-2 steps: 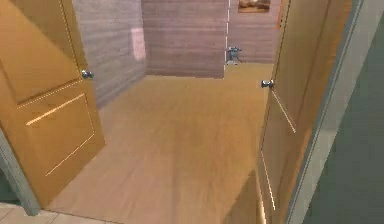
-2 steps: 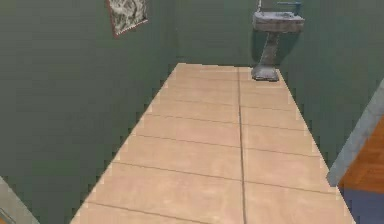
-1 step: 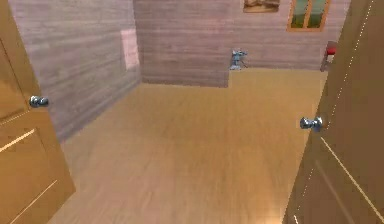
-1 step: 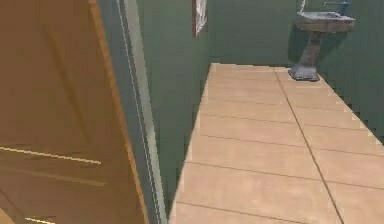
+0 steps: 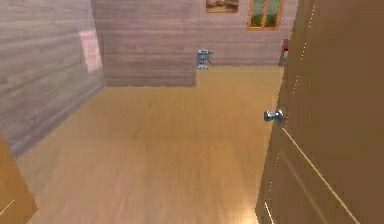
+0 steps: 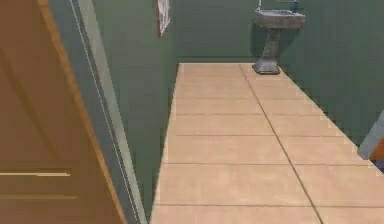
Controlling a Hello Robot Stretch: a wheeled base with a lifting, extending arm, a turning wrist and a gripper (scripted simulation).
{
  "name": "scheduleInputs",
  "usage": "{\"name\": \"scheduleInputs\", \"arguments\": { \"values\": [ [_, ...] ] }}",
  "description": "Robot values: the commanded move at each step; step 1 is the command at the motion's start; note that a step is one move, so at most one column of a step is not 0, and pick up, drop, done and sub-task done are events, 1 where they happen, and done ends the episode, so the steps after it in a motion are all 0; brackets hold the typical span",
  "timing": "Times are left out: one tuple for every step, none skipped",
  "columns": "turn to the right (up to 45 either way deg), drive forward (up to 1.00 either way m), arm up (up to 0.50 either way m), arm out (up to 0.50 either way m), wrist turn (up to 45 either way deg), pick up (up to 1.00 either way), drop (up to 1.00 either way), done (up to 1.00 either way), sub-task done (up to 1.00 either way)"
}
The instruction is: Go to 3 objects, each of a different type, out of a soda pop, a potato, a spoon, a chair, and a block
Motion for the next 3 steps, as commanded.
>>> {"name": "scheduleInputs", "arguments": {
  "values": [
    [0.0, 1.00, 0.00, 0.00, 0.0, 0.00, 0.00, 0.00, 0.00],
    [0.0, 0.35, 0.00, 0.00, 0.0, 0.00, 0.00, 0.00, 0.00],
    [33.0, 0.00, 0.00, 0.00, 0.0, 0.00, 0.00, 0.00, 0.00]
  ]
}}
